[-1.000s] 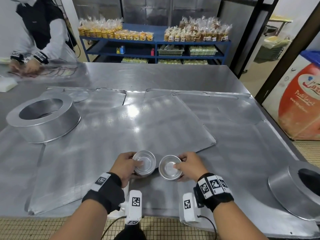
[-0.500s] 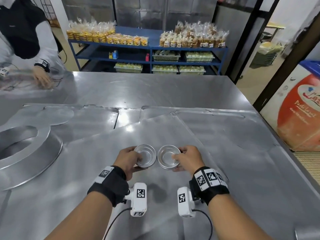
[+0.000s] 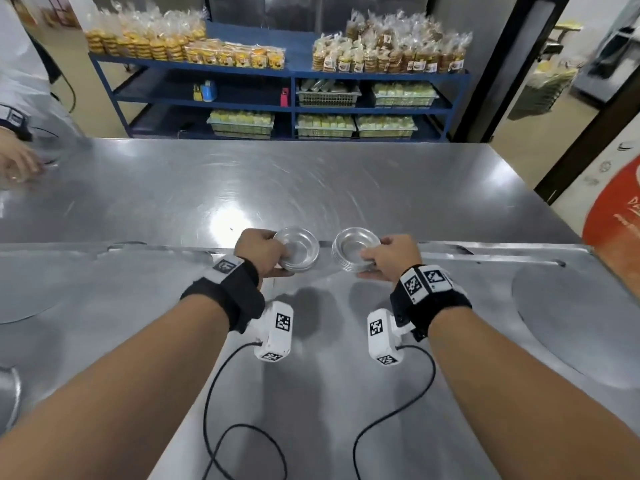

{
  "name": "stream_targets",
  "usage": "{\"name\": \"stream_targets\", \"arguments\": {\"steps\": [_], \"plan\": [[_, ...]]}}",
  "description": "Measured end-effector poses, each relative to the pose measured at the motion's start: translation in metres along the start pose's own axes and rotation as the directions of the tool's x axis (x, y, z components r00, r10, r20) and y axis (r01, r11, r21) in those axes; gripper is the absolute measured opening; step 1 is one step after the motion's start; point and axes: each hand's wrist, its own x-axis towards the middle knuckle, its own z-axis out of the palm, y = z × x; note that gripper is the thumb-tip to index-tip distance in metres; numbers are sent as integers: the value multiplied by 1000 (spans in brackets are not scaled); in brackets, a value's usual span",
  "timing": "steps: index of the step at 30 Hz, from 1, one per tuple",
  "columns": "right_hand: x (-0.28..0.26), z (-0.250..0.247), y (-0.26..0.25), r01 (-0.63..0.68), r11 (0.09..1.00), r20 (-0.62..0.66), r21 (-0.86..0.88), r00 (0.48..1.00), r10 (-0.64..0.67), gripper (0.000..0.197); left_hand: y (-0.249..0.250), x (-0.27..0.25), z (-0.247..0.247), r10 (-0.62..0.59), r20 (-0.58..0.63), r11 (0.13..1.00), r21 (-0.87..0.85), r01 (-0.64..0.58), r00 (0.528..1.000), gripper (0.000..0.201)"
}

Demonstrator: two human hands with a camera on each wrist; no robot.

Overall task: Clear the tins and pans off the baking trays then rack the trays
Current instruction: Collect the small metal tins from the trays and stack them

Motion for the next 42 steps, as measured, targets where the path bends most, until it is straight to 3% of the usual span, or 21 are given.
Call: {"name": "stream_targets", "arguments": {"steps": [9, 13, 16, 19, 26, 29, 31, 32, 35, 40, 42], "plan": [[114, 22, -12, 49, 996, -88, -80, 995, -56, 25, 21, 109, 29, 20, 49, 986, 162, -27, 999, 15], [170, 18, 1, 44, 968, -106, -246, 992, -72, 32, 17, 134, 37, 0, 46, 988, 157, -7, 999, 17], [202, 16, 13, 47, 941, -67, -336, 995, -74, 29, 11, 147, 41, 24, 32, 960, 278, -32, 999, 23], [168, 25, -4, 44, 926, -101, -375, 991, -87, 28, 5, 152, 44, 54, 16, 931, 362, -56, 998, 13], [156, 35, -12, 77, 858, -81, -508, 987, -137, 54, 2, 150, 49, 66, 24, 927, 368, -70, 998, 21], [144, 36, -19, 84, 831, -31, -549, 992, -121, 62, 11, 139, 49, 39, 79, 927, 370, -66, 996, 39], [128, 34, -26, 100, 778, 6, -620, 993, -122, 58, 20, 128, 47, 25, 91, 914, 401, -60, 996, 48], [119, 32, -29, 115, 746, 22, -656, 991, -134, 50, 26, 121, 45, 32, 93, 900, 431, -69, 995, 39], [91, 25, -35, 177, 648, 51, -741, 977, -208, 39, 39, 101, 40, 62, 98, 776, 621, -110, 993, 17], [35, 12, -46, 294, 498, 177, -816, 947, -269, 30, 50, 50, 29, 78, 165, 525, 832, -181, 983, 29], [4, 6, -48, 333, 431, 232, -839, 935, -270, 24, 53, 22, 24, 104, 172, 464, 863, -201, 980, 26]]}}
